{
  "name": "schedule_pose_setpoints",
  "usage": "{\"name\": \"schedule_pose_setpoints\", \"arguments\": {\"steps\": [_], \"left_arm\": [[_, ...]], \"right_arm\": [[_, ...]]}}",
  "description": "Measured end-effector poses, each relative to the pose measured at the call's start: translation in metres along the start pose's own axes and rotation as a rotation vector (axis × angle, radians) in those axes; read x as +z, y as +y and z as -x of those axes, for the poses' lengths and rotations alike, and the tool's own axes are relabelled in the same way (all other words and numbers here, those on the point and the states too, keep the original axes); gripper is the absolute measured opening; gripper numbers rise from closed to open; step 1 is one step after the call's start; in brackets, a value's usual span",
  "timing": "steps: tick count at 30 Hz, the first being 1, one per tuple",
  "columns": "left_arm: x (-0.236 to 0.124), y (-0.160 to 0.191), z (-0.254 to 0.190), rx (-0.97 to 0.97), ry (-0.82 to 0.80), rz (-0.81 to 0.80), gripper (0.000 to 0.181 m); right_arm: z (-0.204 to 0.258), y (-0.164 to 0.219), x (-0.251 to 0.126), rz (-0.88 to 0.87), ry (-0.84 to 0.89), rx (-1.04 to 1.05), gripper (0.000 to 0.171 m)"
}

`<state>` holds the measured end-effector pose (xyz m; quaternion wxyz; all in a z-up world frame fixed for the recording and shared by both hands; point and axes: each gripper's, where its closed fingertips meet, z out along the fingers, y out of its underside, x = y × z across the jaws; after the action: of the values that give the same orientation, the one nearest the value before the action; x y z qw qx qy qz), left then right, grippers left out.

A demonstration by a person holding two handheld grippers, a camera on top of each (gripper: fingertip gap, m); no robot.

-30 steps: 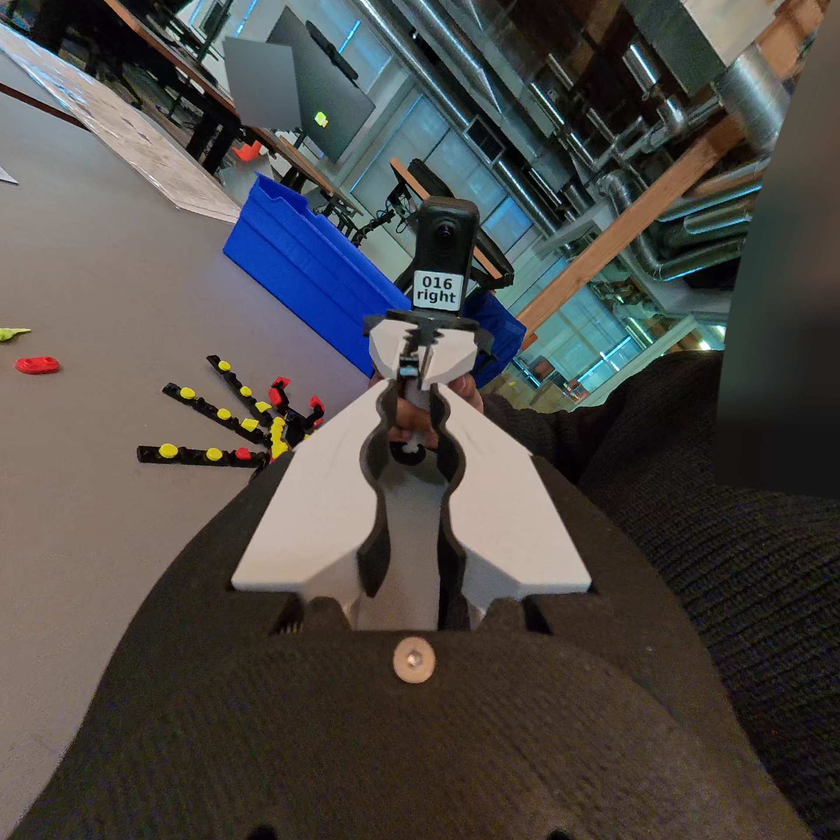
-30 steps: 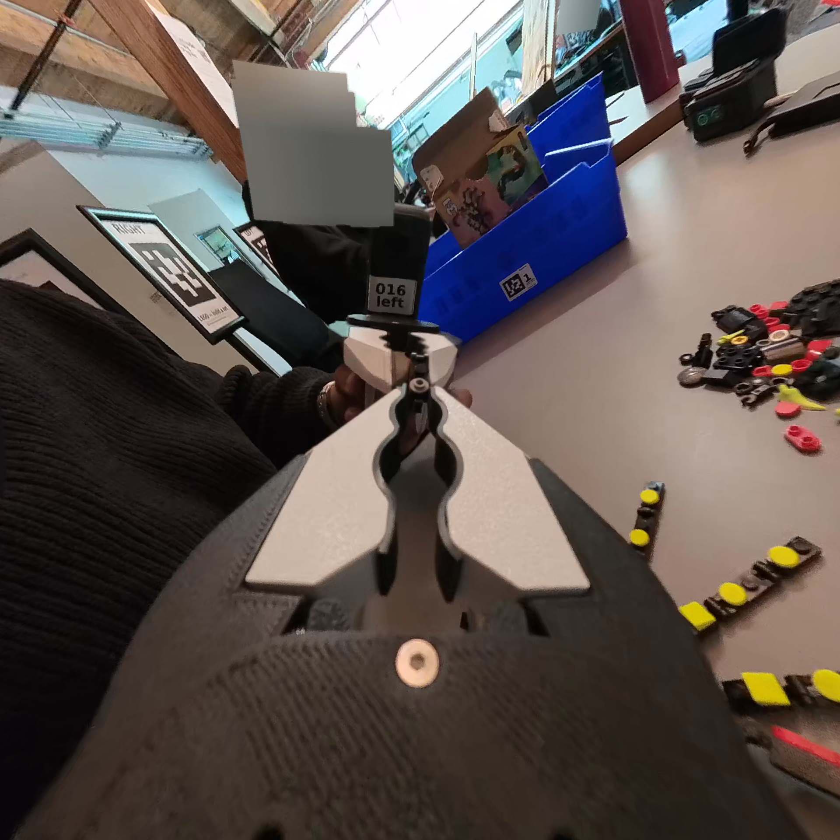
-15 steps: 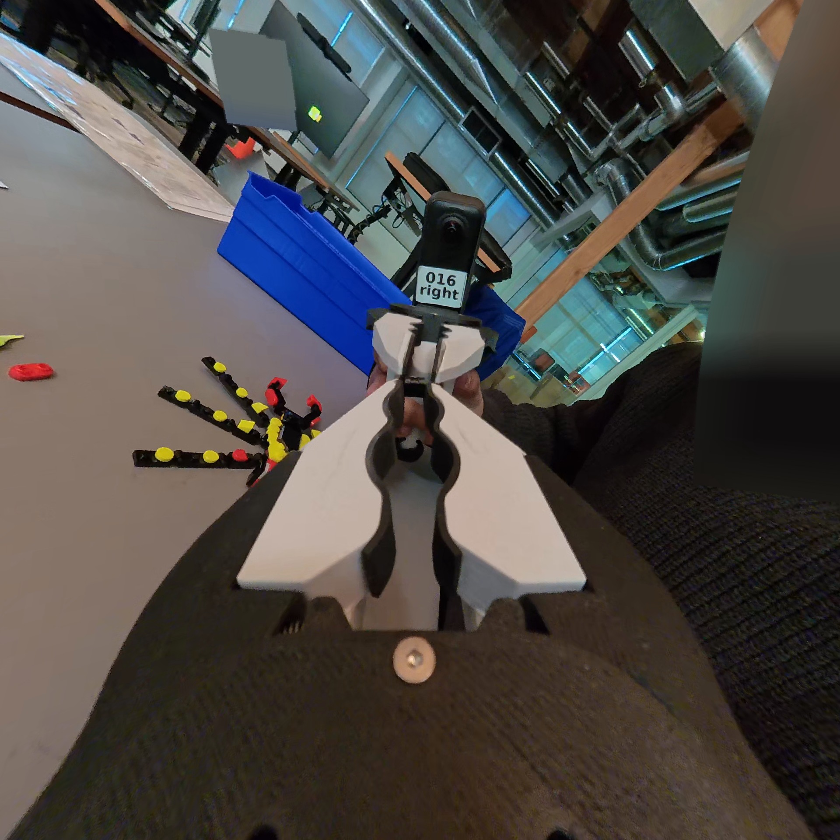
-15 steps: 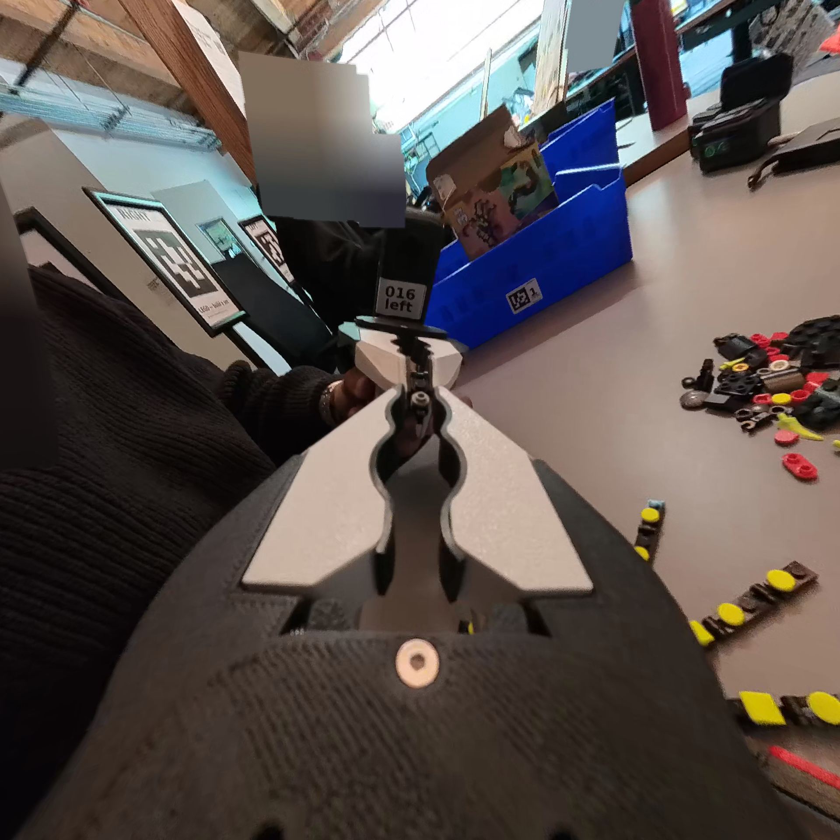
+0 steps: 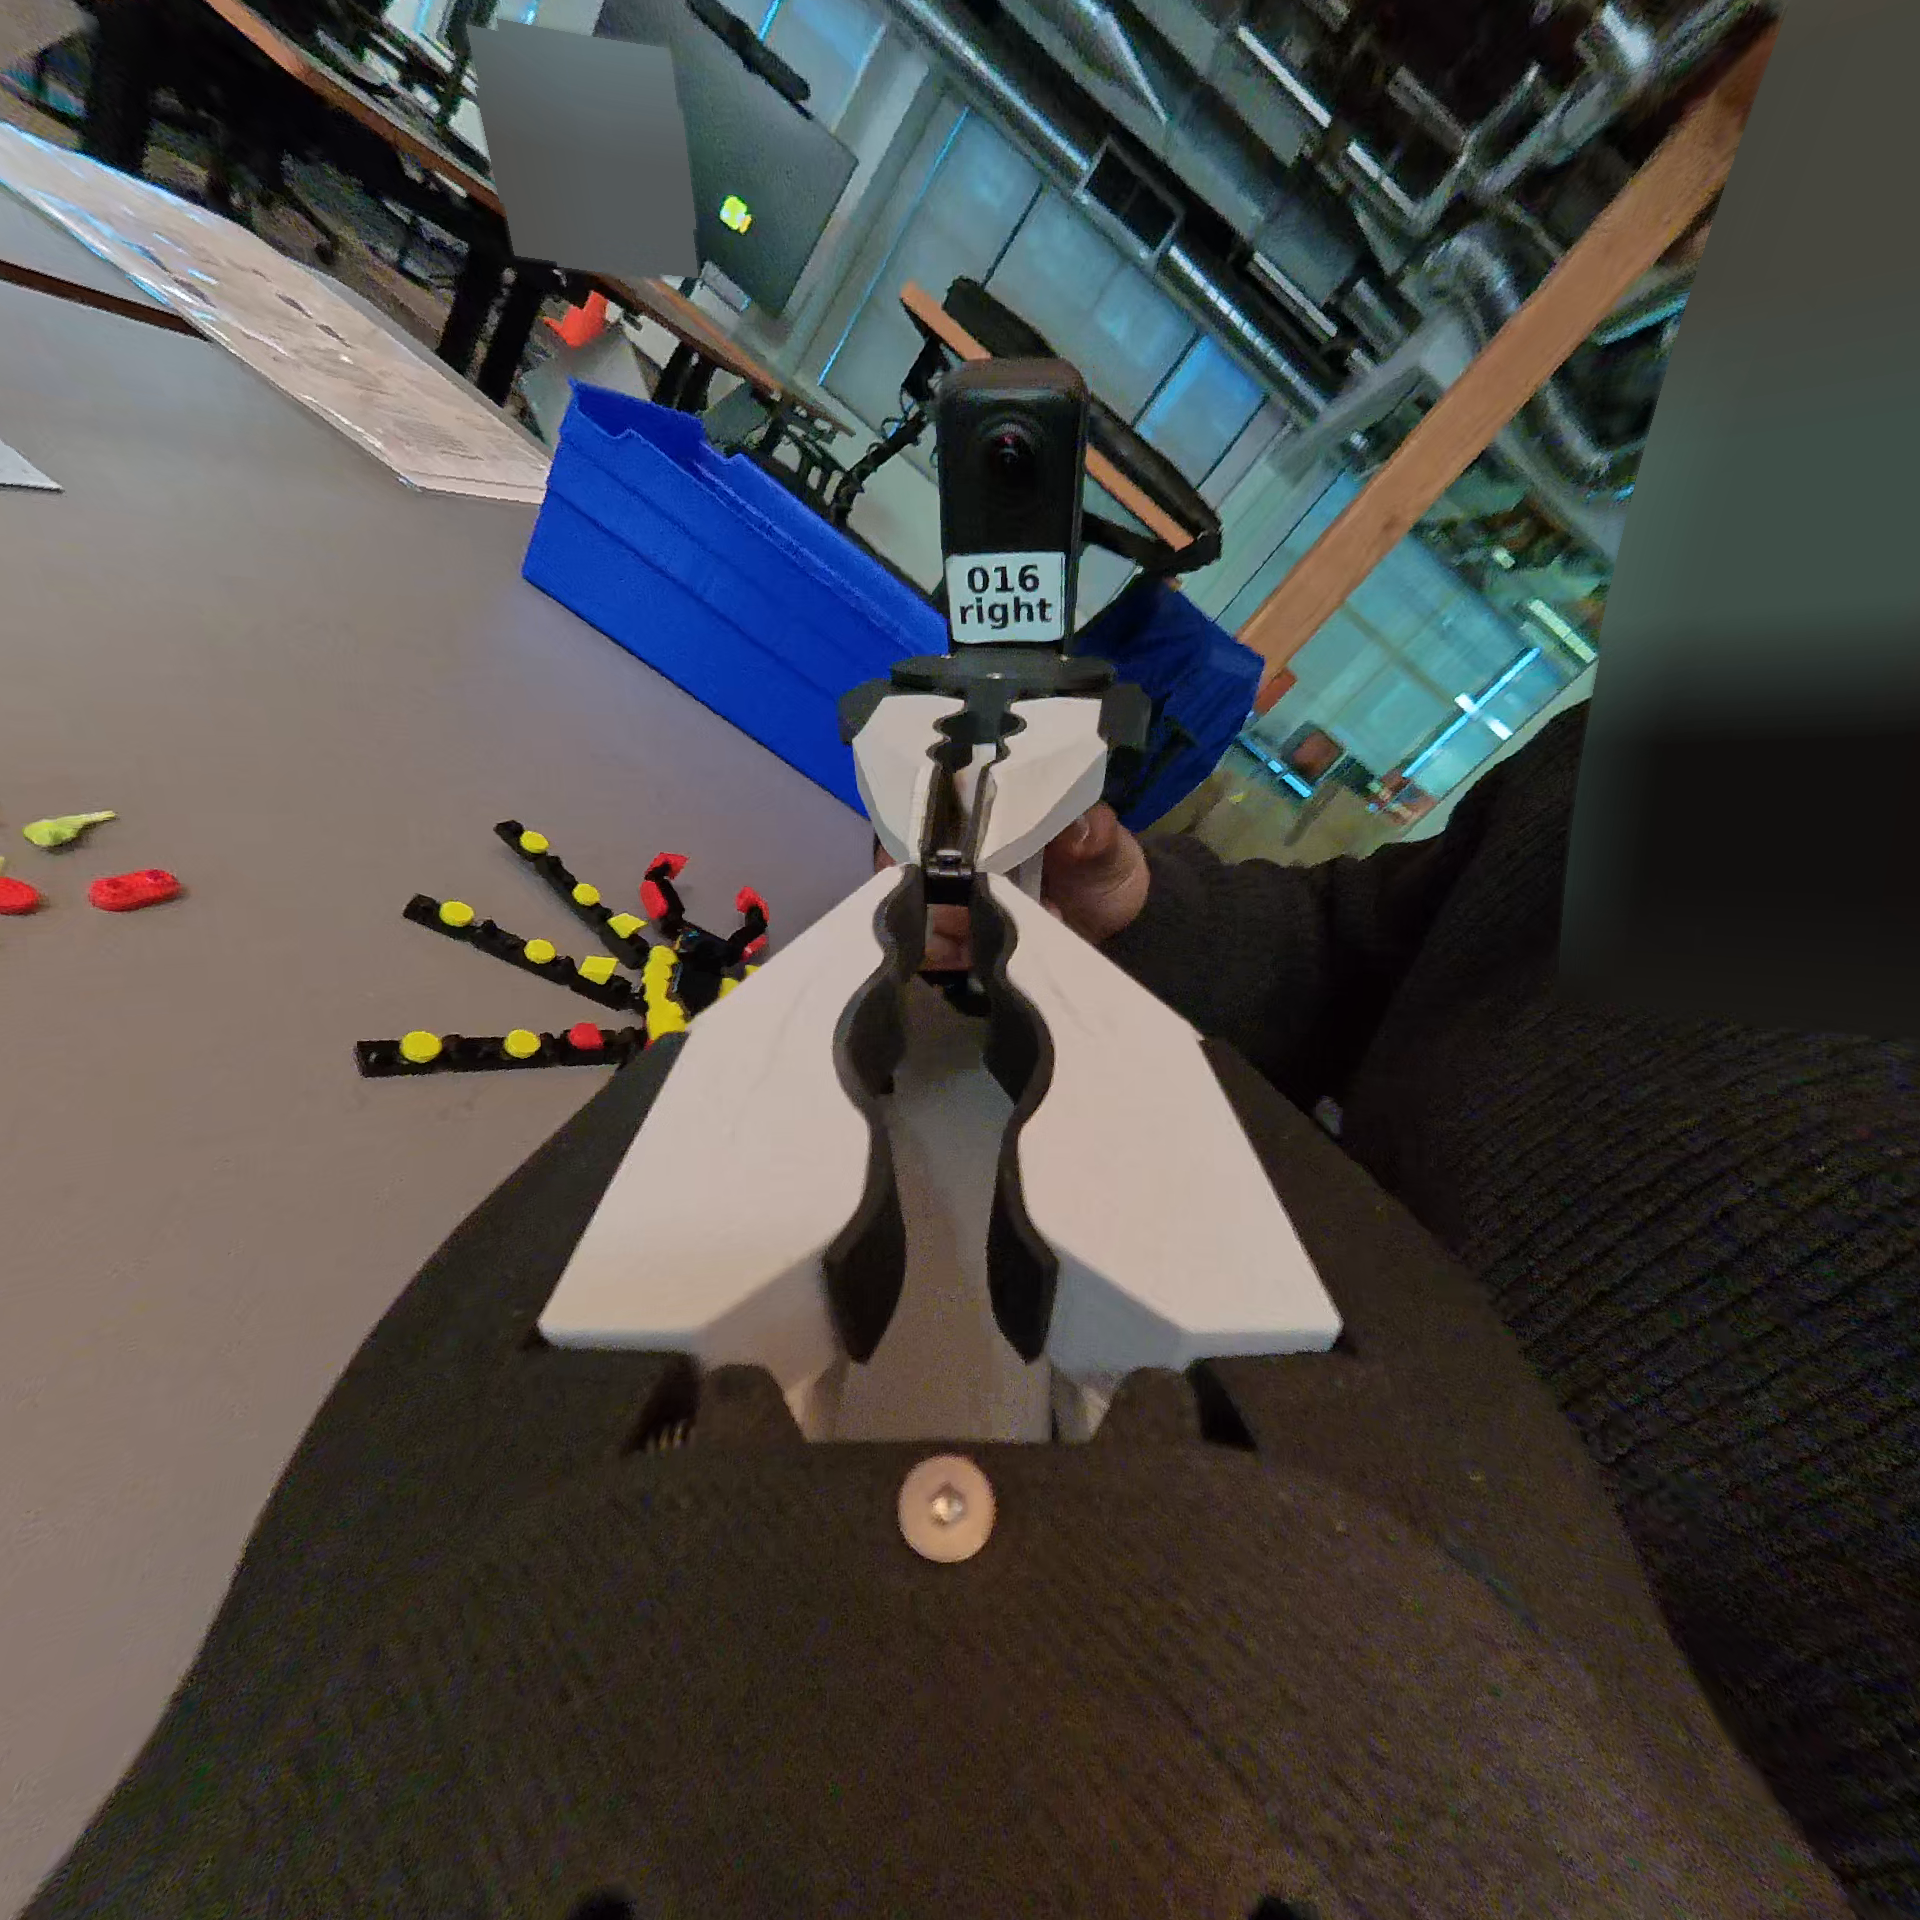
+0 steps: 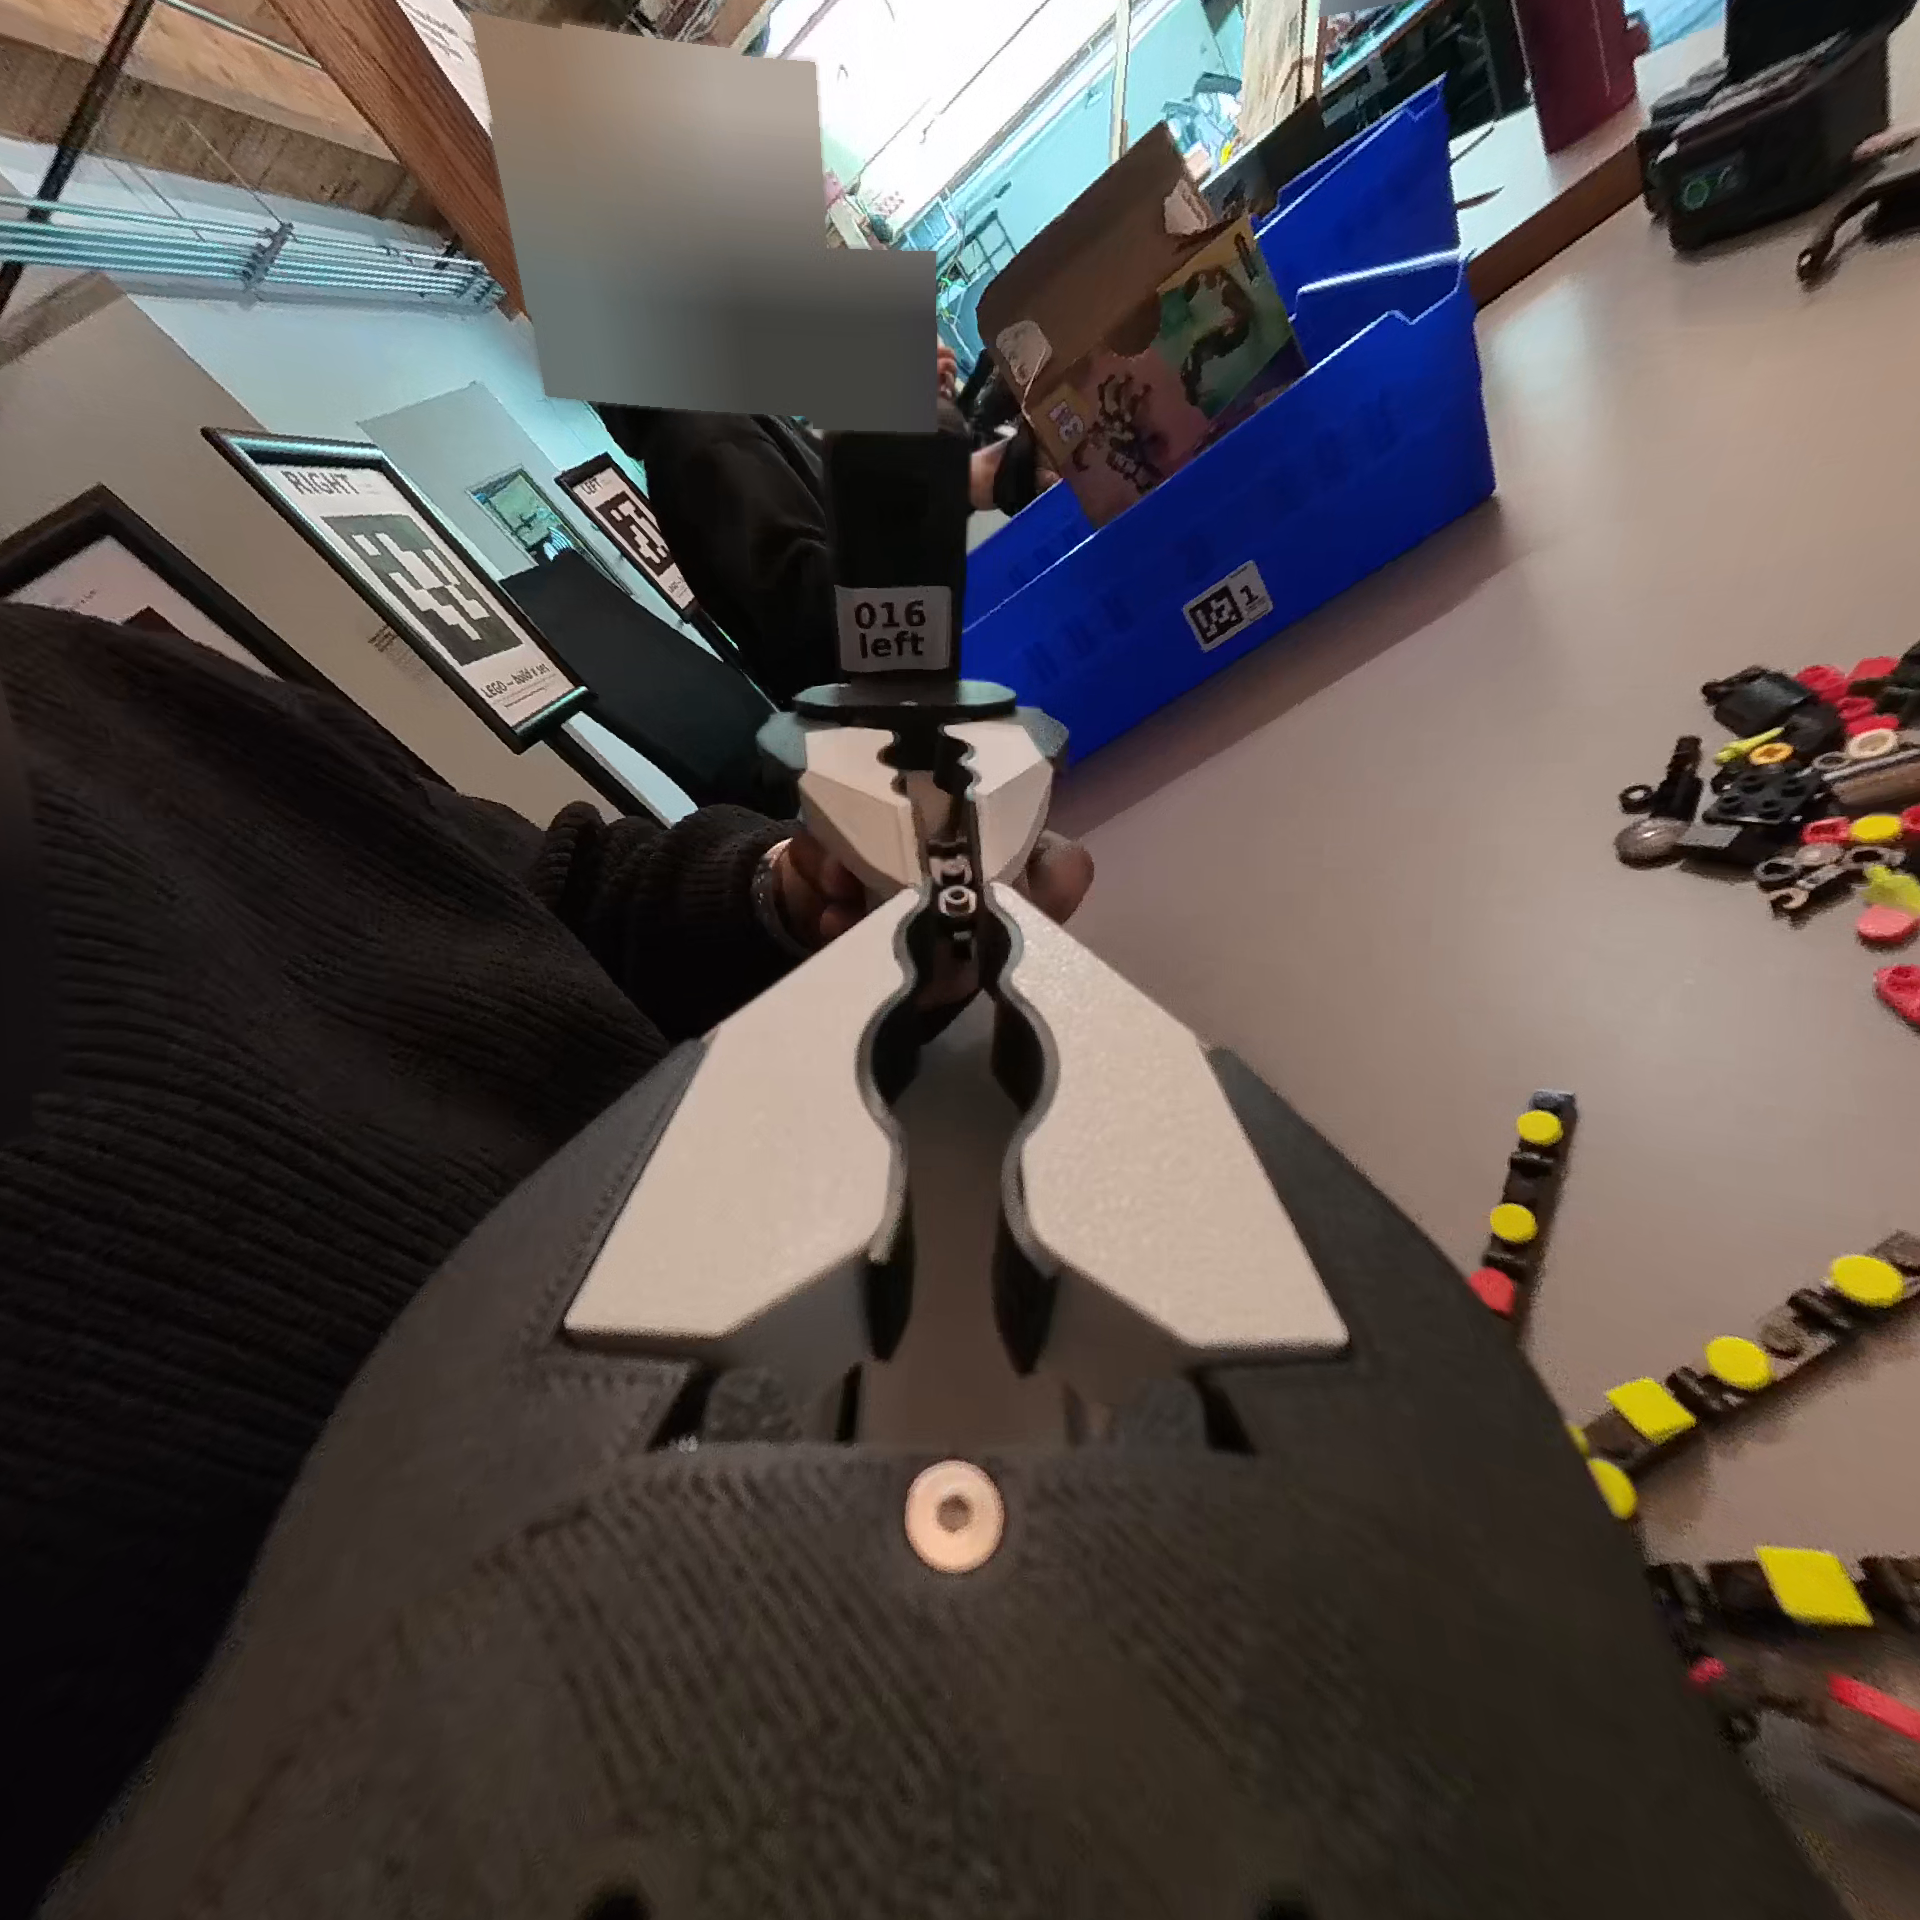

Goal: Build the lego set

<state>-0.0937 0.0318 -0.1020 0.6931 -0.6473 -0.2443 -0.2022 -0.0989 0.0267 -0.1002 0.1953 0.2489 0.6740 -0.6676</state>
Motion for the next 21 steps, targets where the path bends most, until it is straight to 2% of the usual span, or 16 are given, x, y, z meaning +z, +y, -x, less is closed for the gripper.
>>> {"name": "schedule_pose_setpoints", "arguments": {"steps": [9,10,12,13,15,17,19,21], "left_arm": [[0.001,0.005,0.007,0.111,-0.104,0.08,0.008],[0.003,0.01,0.004,0.12,-0.085,0.113,0.007],[0.018,0.06,-0.005,0.222,-0.066,0.35,0.008],[0.026,0.07,-0.014,0.271,-0.053,0.381,0.008],[0.035,0.057,-0.032,0.286,-0.02,0.324,0.008],[0.03,0.048,-0.023,0.278,-0.053,0.284,0.008],[0.021,0.046,-0.002,0.215,-0.097,0.26,0.008],[0.013,0.028,0.01,0.097,-0.103,0.159,0.007]], "right_arm": [[-0.008,-0.002,0.0,-0.061,0.009,0.149,0.005],[-0.011,-0.01,-0.003,-0.119,0.013,0.172,0.006],[-0.02,-0.037,-0.022,-0.259,0.005,0.24,0.005],[-0.03,-0.041,-0.031,-0.279,0.047,0.232,0.005],[-0.049,-0.039,-0.047,-0.268,0.151,0.2,0.005],[-0.061,-0.039,-0.056,-0.252,0.215,0.178,0.005],[-0.075,-0.033,-0.056,-0.145,0.315,0.055,0.006],[-0.099,-0.022,-0.051,0.042,0.451,-0.115,0.006]]}}
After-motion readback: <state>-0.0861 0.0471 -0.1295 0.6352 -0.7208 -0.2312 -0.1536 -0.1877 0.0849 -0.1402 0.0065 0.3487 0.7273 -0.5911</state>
